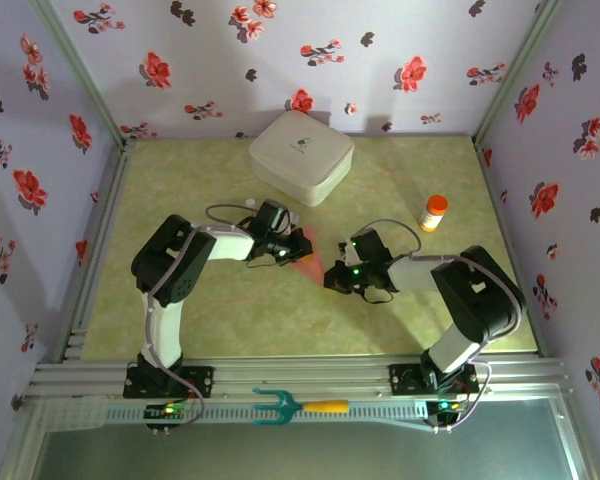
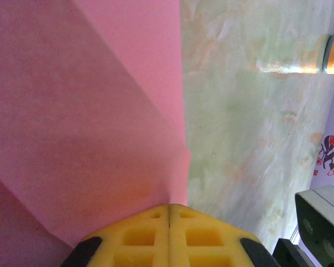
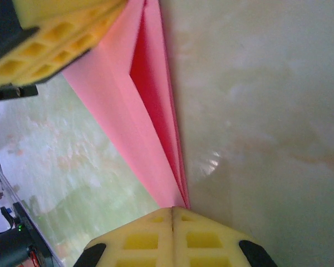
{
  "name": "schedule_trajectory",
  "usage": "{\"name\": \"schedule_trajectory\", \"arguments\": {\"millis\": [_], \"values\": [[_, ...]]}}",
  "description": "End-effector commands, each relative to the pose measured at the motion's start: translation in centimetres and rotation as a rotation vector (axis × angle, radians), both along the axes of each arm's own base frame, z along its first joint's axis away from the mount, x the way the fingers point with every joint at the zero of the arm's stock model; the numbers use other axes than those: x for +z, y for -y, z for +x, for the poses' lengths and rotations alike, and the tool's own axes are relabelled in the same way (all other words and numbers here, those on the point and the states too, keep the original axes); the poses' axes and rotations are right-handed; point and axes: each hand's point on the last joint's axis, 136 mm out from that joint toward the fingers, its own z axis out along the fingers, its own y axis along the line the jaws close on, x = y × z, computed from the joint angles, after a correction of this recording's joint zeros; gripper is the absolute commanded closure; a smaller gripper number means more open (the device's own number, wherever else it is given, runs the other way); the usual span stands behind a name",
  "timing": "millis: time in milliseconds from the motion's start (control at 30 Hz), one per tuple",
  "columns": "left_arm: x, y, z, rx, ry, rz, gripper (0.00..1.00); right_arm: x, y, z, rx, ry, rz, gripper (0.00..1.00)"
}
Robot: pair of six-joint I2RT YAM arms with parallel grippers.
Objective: Fold a paper plane with a square sheet of paper (pick it up from the middle)
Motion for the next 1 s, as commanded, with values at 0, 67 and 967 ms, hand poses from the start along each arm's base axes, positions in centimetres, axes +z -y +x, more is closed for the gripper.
{"name": "schedule_trajectory", "arguments": {"millis": [0, 67, 967], "values": [[-3.2, -2.6, -0.3, 0.052, -0.051, 0.104, 0.93, -2.5, 2.8, -3.3, -0.023, -0.131, -0.123, 0.97], [-3.1, -2.6, -0.3, 0.052, -0.050, 0.103, 0.93, -2.3, 3.2, -3.3, -0.023, -0.126, -0.153, 0.97], [-2.6, -2.0, -0.4, 0.036, -0.037, 0.087, 0.93, 2.2, -4.1, 7.0, -0.062, -0.004, 0.024, 0.97]]}}
